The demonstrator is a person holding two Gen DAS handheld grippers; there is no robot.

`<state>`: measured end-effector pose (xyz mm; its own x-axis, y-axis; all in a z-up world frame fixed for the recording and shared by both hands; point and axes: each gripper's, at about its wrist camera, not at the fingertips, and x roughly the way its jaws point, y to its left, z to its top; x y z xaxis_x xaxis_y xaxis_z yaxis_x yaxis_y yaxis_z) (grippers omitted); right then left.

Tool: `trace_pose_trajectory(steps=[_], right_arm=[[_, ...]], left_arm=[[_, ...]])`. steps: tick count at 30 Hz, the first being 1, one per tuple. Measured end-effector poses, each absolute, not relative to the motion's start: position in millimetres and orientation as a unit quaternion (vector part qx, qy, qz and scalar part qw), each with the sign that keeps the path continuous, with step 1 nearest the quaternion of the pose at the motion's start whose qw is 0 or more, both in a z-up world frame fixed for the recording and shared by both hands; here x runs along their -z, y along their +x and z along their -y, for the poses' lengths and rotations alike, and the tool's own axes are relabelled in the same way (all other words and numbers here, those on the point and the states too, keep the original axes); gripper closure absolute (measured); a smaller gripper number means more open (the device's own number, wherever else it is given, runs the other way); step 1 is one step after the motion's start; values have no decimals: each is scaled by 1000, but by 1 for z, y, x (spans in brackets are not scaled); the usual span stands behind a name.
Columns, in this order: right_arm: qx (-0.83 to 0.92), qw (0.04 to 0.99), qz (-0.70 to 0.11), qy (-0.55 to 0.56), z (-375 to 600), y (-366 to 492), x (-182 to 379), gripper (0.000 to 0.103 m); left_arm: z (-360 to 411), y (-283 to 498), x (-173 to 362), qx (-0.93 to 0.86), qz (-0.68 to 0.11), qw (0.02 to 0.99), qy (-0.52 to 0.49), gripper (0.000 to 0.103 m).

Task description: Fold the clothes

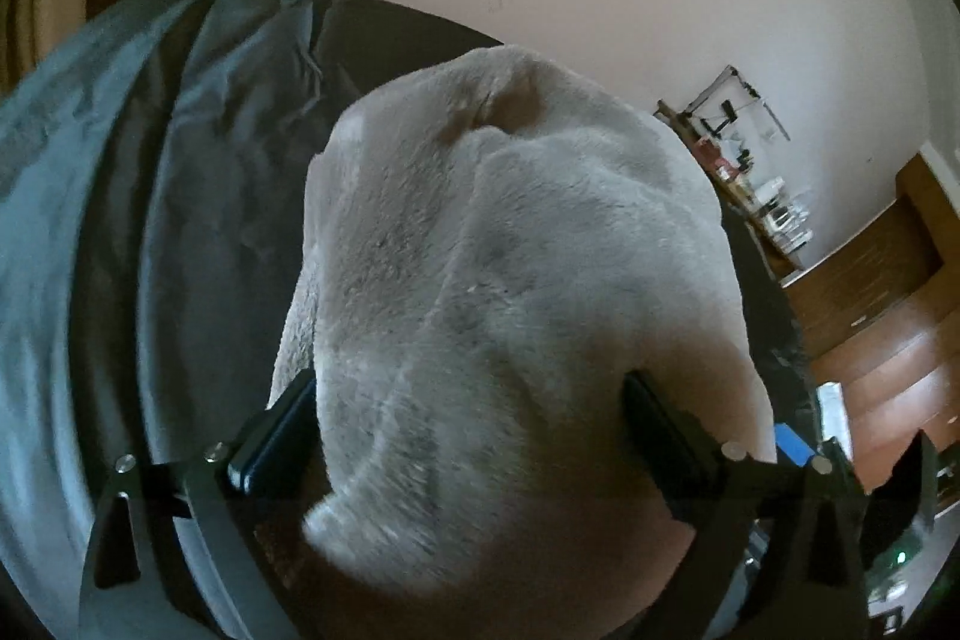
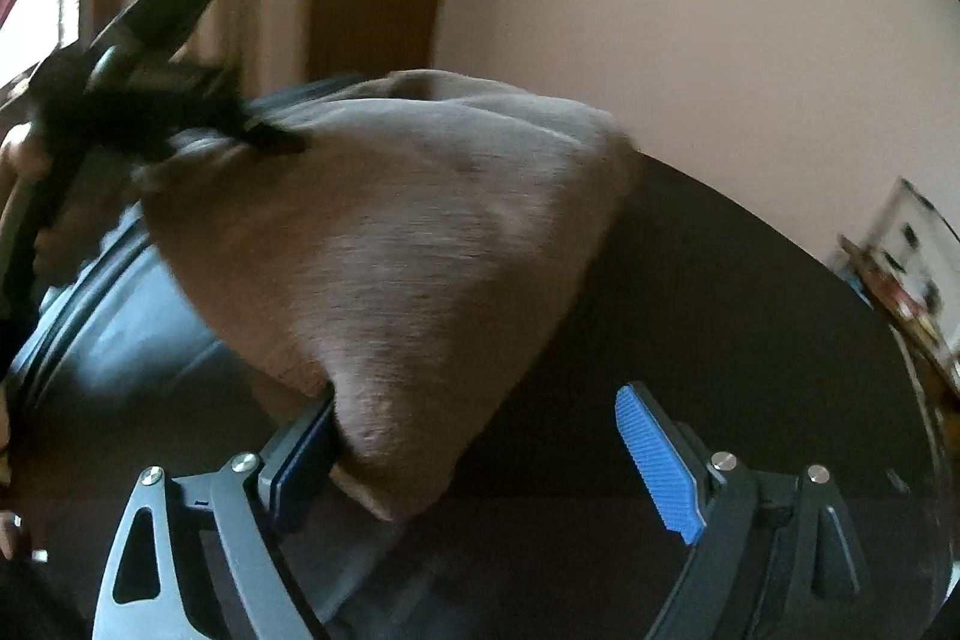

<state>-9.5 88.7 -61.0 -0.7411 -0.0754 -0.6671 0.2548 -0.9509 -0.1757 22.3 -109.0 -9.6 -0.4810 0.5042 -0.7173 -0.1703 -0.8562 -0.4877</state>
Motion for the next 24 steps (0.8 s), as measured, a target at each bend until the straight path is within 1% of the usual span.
trace_pose_trajectory(steps=[2, 3, 9, 11, 13, 14, 17, 21, 24], right_arm=[[922, 79, -113, 361, -99, -8, 62, 9], [922, 80, -118, 361, -98, -4, 62, 8], [912, 136, -175, 346, -72, 18, 60, 8], [907, 113, -200, 352, -69, 15, 66, 8], [907, 77, -205, 360, -75, 7, 72, 8], [910, 64, -193, 362, -81, 3, 72, 8], [925, 42, -121, 357, -108, -1, 63, 8], [932, -5, -79, 354, -139, 0, 59, 8], [925, 0, -51, 376, -151, -5, 69, 8]], left_arm=[[109, 23, 10, -843, 178, 203, -465, 3], [109, 24, 10, -844, 176, 202, -464, 3], [116, 28, 0, -843, 189, 208, -459, 3], [115, 29, 0, -845, 183, 209, -456, 3], [113, 30, 1, -847, 176, 210, -455, 3], [111, 29, 4, -848, 170, 206, -459, 3], [111, 25, 12, -840, 178, 210, -468, 3], [102, 26, 16, -846, 155, 208, -466, 3], [101, 28, 16, -849, 148, 208, -464, 3]])
